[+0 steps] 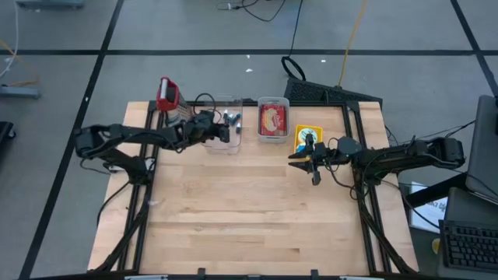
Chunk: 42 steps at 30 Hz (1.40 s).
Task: Pick & Place Food Item
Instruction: Put the purple food coloring into the transparent bin, then return to Home Position
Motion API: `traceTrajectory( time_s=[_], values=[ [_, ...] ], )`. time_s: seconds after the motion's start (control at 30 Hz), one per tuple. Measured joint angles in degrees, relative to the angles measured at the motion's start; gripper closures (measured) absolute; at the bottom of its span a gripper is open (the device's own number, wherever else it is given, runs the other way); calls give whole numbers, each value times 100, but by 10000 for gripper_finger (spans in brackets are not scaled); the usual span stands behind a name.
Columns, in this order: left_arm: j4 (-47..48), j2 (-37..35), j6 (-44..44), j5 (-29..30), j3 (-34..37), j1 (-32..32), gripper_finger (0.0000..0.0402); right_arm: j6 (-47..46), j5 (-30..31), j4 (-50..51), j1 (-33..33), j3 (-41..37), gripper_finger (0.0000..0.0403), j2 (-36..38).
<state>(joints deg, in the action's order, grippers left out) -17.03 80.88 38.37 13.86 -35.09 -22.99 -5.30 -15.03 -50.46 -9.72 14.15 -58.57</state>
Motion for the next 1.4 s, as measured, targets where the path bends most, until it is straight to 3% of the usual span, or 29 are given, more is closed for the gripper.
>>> traceTrajectory(
  time_s=[0.2,0.47,0.67,0.83,1.0,1.2,1.3,1.4],
  values=[
    [-76,354,270,-14,0,-153,349,-30,0,13,0,0,303,0],
    [-216,350,52,-43,0,-158,252,-70,0,15,0,-1,303,0],
    [-202,327,-147,-110,0,-132,209,-70,0,15,0,0,303,0],
    [-81,-119,-243,-1199,0,-278,194,-153,0,15,0,0,303,0],
    [169,-1021,-666,-3167,-7,-493,193,-153,-2,-19,0,0,303,2],
    [1183,-2200,-1621,-5259,-7,-690,192,-363,-1,-113,-9,0,303,161],
    [1856,-2773,-1819,-5800,-2,-756,192,-367,0,-77,-9,0,303,383],
    [2273,-3381,-2120,-5546,-2,-611,192,-367,-1,77,-9,0,303,669]
  ],
)
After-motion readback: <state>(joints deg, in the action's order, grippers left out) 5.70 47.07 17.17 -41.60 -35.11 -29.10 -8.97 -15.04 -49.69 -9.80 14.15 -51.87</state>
